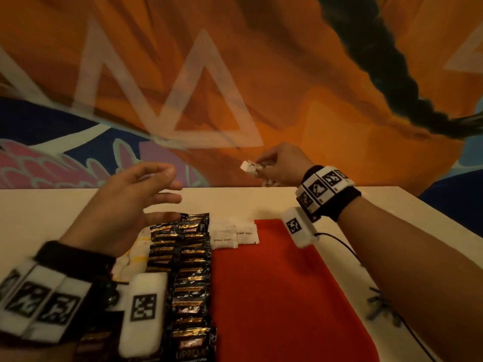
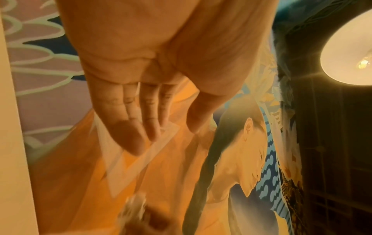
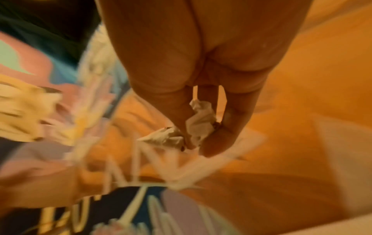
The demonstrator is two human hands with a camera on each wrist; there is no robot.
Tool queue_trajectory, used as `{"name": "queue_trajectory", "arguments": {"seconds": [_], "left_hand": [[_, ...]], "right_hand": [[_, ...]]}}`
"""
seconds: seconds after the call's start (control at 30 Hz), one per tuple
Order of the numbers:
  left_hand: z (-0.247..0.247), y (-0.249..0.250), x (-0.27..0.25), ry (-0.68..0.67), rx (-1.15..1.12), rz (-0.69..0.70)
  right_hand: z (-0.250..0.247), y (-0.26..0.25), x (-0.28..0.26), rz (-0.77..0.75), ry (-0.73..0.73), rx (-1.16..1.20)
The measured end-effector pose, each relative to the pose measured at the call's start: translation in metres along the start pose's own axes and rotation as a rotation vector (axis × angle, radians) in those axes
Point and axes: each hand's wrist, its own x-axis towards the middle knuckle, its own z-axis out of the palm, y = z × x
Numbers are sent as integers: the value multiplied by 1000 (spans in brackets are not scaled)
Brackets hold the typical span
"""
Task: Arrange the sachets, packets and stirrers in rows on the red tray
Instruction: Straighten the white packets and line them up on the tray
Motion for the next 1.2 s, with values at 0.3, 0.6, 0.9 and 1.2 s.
{"name": "queue_trajectory", "arguments": {"seconds": [0.3,0.6,0.9,1.2], "left_hand": [[23,0,-15,-108,-727,-287],[4,0,-7,-67,-772,-239],[4,1,-7,-102,-538,-108],[7,-6,-7,-117,-221,79]], "right_hand": [[64,-120,-86,-582,-17,-84],[85,-118,-104,-742,49,-251],[66,-100,-96,-536,299,484],[70,-85,-90,-367,47,694]]}}
